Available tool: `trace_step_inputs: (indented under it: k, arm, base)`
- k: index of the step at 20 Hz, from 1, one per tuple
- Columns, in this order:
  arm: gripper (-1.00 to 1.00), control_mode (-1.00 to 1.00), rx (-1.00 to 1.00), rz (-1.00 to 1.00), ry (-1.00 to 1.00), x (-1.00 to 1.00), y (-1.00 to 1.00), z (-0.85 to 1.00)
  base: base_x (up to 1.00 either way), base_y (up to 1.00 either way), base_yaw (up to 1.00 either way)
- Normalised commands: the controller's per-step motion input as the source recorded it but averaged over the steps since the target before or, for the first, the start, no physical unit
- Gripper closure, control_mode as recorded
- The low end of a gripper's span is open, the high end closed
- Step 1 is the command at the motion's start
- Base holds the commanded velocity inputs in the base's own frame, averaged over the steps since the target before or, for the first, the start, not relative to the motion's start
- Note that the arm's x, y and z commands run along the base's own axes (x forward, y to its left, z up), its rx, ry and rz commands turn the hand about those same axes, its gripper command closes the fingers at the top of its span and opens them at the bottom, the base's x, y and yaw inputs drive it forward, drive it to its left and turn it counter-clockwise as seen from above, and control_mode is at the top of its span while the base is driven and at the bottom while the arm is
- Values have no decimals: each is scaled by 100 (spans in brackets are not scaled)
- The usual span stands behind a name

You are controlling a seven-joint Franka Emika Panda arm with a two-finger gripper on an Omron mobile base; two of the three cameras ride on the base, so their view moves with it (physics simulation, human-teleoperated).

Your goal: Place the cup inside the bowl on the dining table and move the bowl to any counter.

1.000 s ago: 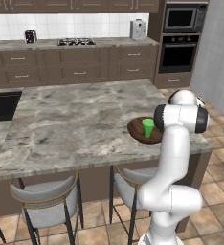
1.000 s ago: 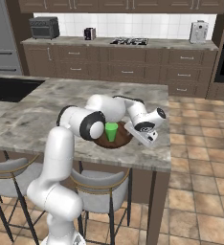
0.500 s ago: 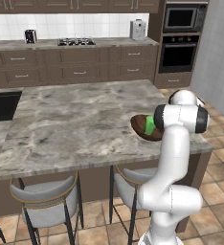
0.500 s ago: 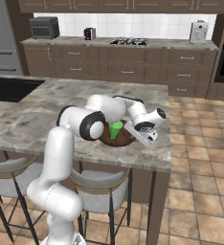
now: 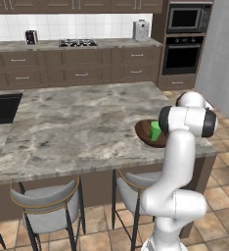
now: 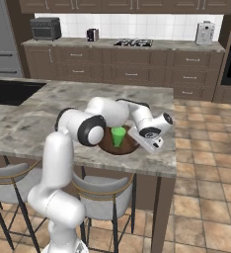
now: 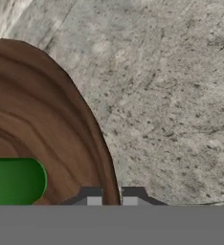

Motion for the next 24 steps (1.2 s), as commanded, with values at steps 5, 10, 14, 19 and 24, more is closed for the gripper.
trace_step_inputs:
  k: [5, 10, 14, 19, 24]
  arm:
    - [100, -100, 0, 0, -1, -33, 0, 16]
    - [100, -100, 0, 0, 0, -10, 0, 21]
    - [100, -100, 0, -1, 0, -11, 0, 39]
    - [100, -100, 0, -2, 0, -26, 0, 47]
    - [100, -100, 0, -3, 2, -39, 0, 37]
  base:
    - [0, 0, 0]
    - [0, 0, 0]
    - [0, 0, 0]
    - [0, 0, 0]
    - [0, 0, 0]
